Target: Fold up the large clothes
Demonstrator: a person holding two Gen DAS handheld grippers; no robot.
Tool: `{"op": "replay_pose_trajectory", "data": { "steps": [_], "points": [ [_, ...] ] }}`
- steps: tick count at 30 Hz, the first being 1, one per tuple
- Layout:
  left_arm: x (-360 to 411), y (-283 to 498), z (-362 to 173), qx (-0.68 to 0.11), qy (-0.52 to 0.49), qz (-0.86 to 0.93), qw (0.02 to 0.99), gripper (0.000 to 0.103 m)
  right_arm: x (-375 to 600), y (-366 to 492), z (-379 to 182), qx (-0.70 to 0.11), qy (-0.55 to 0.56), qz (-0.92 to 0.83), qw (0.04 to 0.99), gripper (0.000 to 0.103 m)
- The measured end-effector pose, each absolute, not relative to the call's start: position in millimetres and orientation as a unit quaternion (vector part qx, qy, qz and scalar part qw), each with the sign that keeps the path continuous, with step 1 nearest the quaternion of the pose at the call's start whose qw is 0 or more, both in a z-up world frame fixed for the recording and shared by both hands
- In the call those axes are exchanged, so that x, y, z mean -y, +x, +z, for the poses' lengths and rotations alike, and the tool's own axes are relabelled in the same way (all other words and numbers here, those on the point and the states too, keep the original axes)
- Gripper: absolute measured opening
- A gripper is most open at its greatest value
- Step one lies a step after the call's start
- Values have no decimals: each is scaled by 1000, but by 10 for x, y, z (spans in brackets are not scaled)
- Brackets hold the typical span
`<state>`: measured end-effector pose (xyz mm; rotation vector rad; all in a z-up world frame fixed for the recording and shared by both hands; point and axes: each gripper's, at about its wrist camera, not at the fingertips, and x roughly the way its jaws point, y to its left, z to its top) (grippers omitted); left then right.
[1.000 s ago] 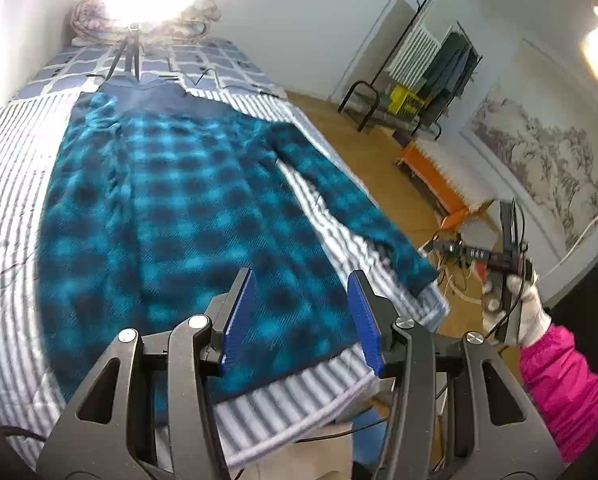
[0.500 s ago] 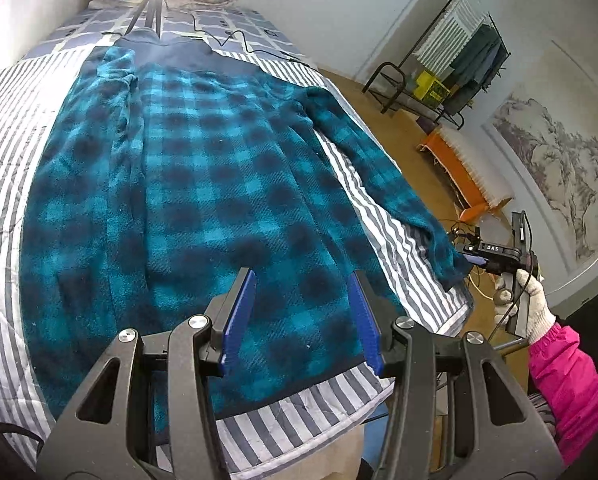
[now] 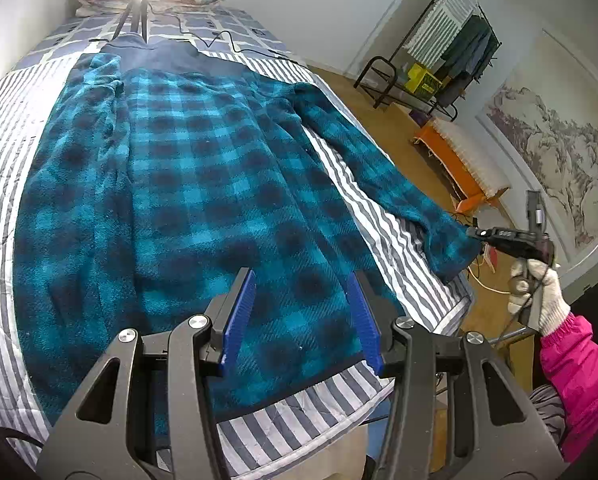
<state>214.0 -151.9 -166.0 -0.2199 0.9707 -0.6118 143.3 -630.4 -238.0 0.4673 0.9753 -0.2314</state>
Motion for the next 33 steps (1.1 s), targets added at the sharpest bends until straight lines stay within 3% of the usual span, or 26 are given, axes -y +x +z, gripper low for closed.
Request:
{"op": "replay_pose_trajectory", "data": {
  "steps": [8,14,26,30,32,33],
  "points": [
    [1395,2195,-1651,-456,-119,-275,838,49,5454,1431,-1640,-388,200,1,900,1],
    [1276,2217,-1630,-451,-127,-262,844,49,4557,1525,-1505,-391,154,107,901,1],
    [1104,2305,-1787,-475,-164,-244,830,49,2976,1632,-2539,-520,11,259,814,1],
    [1104,2341,-1951,-500,-188,-252,807,49,2991,1615,-2611,-544,25,288,788,6],
    [1097,2362,-2049,-514,-214,-259,789,49,3080,1612,-2495,-539,41,305,784,14],
    [1105,2374,-2095,-520,-226,-261,781,49,3134,1617,-2423,-533,43,305,788,24]
  ]
}}
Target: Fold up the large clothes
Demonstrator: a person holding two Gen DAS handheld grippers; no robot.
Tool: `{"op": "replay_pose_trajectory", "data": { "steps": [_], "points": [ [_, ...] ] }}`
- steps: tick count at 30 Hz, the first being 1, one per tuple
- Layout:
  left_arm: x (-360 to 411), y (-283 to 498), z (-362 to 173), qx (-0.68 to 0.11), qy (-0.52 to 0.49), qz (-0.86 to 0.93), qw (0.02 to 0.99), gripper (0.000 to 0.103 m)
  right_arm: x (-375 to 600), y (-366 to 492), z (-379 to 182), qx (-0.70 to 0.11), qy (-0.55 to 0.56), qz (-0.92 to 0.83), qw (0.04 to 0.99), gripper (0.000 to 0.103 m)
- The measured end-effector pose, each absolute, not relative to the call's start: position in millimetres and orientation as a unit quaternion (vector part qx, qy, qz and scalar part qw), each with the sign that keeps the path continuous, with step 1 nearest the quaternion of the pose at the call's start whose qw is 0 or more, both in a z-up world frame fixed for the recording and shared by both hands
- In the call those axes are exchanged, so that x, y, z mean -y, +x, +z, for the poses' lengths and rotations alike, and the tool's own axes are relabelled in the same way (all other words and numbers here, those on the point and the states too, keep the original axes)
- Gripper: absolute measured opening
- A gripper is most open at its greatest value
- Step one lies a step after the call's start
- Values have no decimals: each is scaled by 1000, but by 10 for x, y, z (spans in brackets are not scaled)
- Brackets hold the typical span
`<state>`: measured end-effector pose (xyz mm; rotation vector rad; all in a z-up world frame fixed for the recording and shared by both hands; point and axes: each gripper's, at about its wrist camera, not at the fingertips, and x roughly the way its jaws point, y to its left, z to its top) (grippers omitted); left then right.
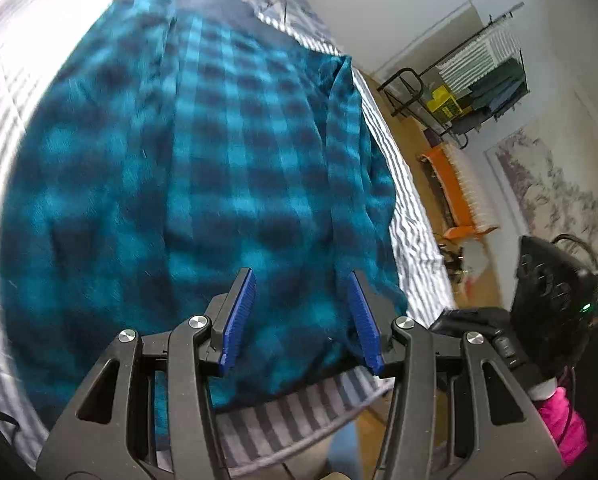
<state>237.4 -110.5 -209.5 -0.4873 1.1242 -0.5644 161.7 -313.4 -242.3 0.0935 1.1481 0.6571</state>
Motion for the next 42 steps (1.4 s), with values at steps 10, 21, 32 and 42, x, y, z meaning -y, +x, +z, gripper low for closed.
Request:
{"op": "replay_pose_trajectory", "data": {
  "steps": [10,21,32,42],
  "points": [
    [1456,2446,-2435,-568,-284,-298,713,49,3755,2226,-1887,-465,90,224,852,35],
    [1838,2358,-2560,-572,-260,-326,706,3,4296,3699,-1953,-466,110,109,871,46],
    [1813,2294,-2343,-554,-244,-327,726,2,4361,4843,-2280,-467,138,35,872,46],
    [1875,2304,-2327,-550,-212,-331,737,1,4210,5050,-2255,-466,80,17,881,0]
  ]
}}
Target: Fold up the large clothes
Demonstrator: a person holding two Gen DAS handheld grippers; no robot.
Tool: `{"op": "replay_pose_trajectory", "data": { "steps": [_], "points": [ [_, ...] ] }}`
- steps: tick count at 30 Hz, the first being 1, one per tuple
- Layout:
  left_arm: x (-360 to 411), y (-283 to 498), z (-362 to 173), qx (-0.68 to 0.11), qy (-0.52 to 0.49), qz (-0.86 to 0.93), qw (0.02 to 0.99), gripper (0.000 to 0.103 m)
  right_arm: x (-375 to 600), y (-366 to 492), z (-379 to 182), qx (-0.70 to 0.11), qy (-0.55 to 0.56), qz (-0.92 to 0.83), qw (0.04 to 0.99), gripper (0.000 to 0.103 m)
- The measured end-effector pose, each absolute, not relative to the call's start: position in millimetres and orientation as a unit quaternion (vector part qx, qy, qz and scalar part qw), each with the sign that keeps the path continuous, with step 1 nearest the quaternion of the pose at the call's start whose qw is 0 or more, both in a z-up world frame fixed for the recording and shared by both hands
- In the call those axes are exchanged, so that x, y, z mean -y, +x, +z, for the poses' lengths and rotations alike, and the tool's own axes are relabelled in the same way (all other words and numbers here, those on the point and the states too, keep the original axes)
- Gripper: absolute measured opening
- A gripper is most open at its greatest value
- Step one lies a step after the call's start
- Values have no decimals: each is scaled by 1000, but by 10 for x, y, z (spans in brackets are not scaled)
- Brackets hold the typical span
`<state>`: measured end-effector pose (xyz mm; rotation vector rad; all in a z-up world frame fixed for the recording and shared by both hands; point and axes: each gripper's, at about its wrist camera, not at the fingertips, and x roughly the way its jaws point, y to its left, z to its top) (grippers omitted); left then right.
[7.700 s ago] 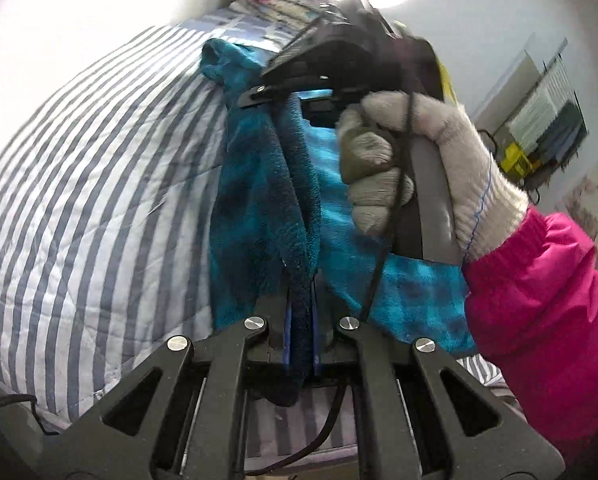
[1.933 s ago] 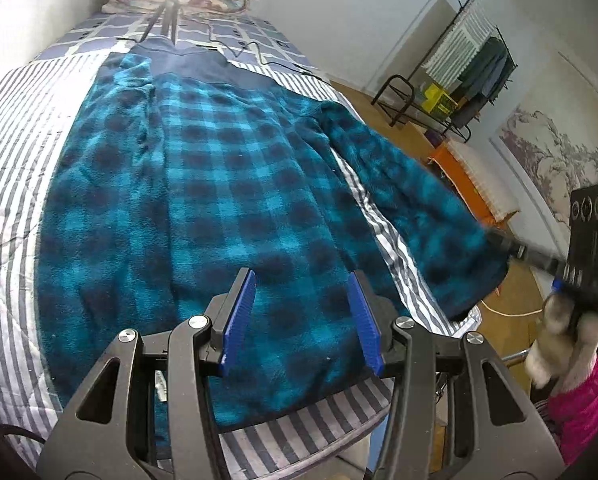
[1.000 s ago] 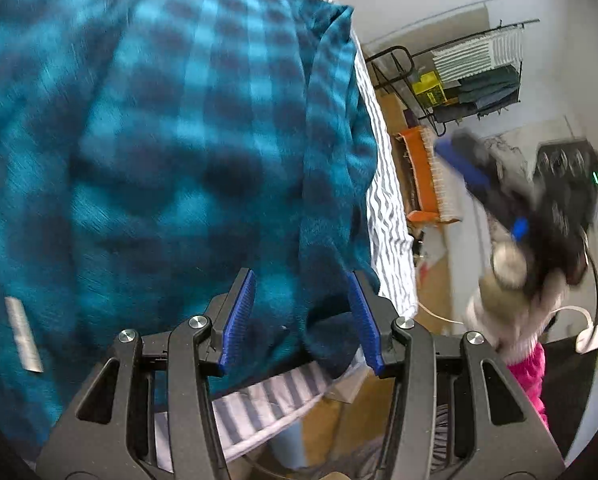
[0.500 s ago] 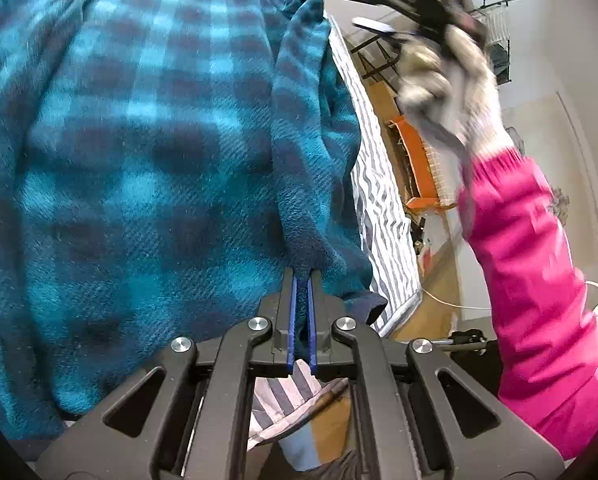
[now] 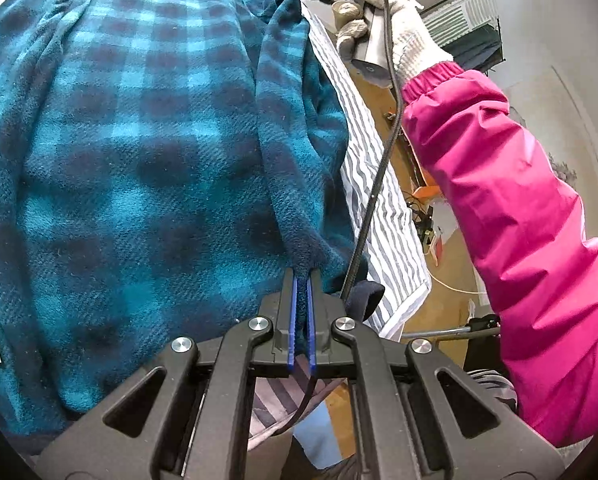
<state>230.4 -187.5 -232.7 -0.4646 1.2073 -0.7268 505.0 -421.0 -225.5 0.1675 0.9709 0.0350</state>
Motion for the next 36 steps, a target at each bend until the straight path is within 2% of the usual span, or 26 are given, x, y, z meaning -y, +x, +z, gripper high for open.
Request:
{"op": "replay_pose_trajectory", "data": {
  "steps": [8,9,10,11,12,14,15,16,18,23,29,32,36],
  "points": [
    [1864,2282,-2307,-546,-203,-335,741,1,4106,5033,-1927,-424,44,31,904,0],
    [1859,2285,-2310,-546,-204,-334,741,1,4132,5074,-1955,-429,50,27,901,7],
    [1856,2288,-2310,-546,-205,-333,741,1,4151,5126,-2000,-440,58,24,896,36],
    [1855,2289,-2309,-546,-205,-332,742,1,4177,5172,-2056,-450,68,18,890,52],
    [1855,2289,-2308,-546,-203,-331,742,1,4185,5191,-2086,-449,67,10,891,55],
    [1872,2297,-2316,-547,-200,-330,743,1,4191,5245,-2161,-454,61,-2,889,51],
    [1869,2291,-2317,-547,-199,-331,743,1,4204,5276,-2203,-459,64,-6,886,42],
    [1875,2293,-2322,-548,-198,-331,742,1,4227,5317,-2261,-466,68,-16,882,24],
    [1879,2293,-2329,-550,-196,-330,741,1,4265,5369,-2347,-479,82,-12,874,4],
    [1896,2286,-2324,-550,-193,-332,741,1,4179,5289,-2172,-454,44,-23,890,2],
    [1916,2317,-2343,-552,-195,-327,741,1,3666,5299,-1729,-400,-53,4,915,1],
    [1919,2324,-2391,-558,-194,-321,740,1,3265,5437,-1875,-403,-92,30,910,1],
    [1946,2315,-2439,-566,-186,-312,740,1,2985,5654,-2489,-478,-49,91,872,5]
  ]
}}
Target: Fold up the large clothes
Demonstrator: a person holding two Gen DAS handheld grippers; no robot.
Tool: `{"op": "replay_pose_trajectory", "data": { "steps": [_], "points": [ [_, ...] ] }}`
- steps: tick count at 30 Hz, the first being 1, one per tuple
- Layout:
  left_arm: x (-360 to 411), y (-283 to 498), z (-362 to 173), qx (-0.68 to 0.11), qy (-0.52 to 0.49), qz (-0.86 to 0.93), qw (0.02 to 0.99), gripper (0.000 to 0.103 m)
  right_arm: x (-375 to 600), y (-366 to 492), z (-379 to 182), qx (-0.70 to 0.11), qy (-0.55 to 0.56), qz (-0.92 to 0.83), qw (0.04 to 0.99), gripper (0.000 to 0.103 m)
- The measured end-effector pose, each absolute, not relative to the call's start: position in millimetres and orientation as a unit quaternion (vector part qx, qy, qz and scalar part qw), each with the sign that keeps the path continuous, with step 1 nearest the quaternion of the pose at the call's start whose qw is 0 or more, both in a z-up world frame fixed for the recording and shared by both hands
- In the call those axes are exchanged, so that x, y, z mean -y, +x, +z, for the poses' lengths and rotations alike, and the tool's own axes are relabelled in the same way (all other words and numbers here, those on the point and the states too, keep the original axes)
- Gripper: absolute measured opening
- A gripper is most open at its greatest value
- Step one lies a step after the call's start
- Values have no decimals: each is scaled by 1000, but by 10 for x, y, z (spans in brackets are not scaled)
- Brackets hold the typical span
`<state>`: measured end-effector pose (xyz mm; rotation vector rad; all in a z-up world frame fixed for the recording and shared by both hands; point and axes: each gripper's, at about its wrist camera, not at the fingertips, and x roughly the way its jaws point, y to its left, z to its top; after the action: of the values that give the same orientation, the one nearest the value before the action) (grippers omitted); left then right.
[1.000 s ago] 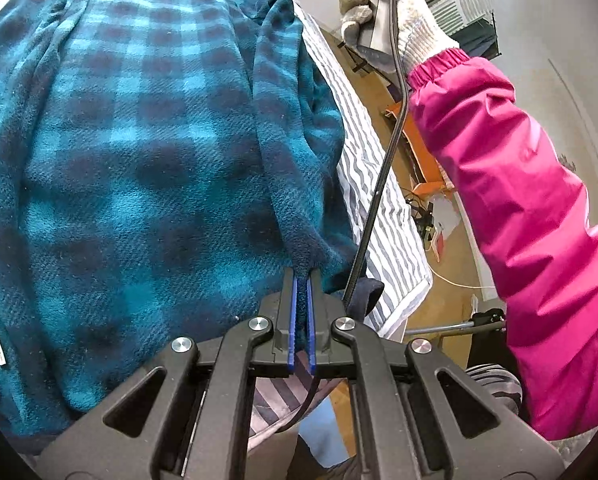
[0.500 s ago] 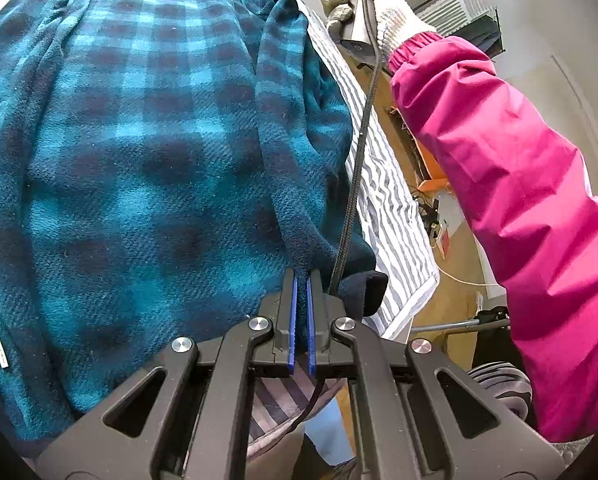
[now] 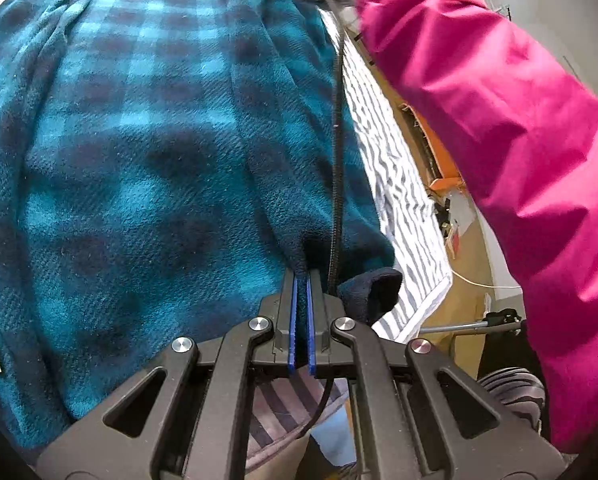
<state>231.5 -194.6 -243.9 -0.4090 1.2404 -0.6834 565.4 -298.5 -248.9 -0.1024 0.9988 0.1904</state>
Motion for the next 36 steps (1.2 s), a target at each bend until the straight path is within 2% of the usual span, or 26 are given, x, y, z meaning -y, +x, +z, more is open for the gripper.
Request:
{"op": "replay_pose_trajectory", "data": {
  "steps": [1,3,5,7,9,12,15,20,28,36],
  "points": [
    [1954,2315,-2444,-566,-186,-311,740,1,2967,5670,-2590,-495,-41,100,862,11],
    [1967,2313,-2450,-567,-185,-313,739,1,2958,5665,-2752,-523,-41,108,844,11],
    [1973,2309,-2439,-566,-183,-313,741,1,3037,5590,-2648,-514,-37,107,850,14],
    [1966,2310,-2430,-567,-189,-314,738,1,3218,5455,-2361,-493,-10,123,861,34],
    [1946,2318,-2412,-567,-192,-318,735,1,3423,5238,-2003,-461,6,125,878,41],
    [1895,2325,-2325,-562,-191,-327,735,3,3635,4903,-1603,-434,29,141,889,41],
    [1784,2284,-2224,-550,-199,-334,739,23,3918,4311,-1254,-414,55,151,896,41],
    [1582,2239,-2078,-534,-216,-331,748,25,4226,3382,-1204,-423,90,151,889,41],
    [1477,2272,-2200,-548,-267,-318,726,25,4192,2196,-2001,-512,124,144,838,41],
    [1768,2302,-2313,-561,-231,-310,732,25,3955,1787,-2624,-581,126,133,793,41]
  ]
}}
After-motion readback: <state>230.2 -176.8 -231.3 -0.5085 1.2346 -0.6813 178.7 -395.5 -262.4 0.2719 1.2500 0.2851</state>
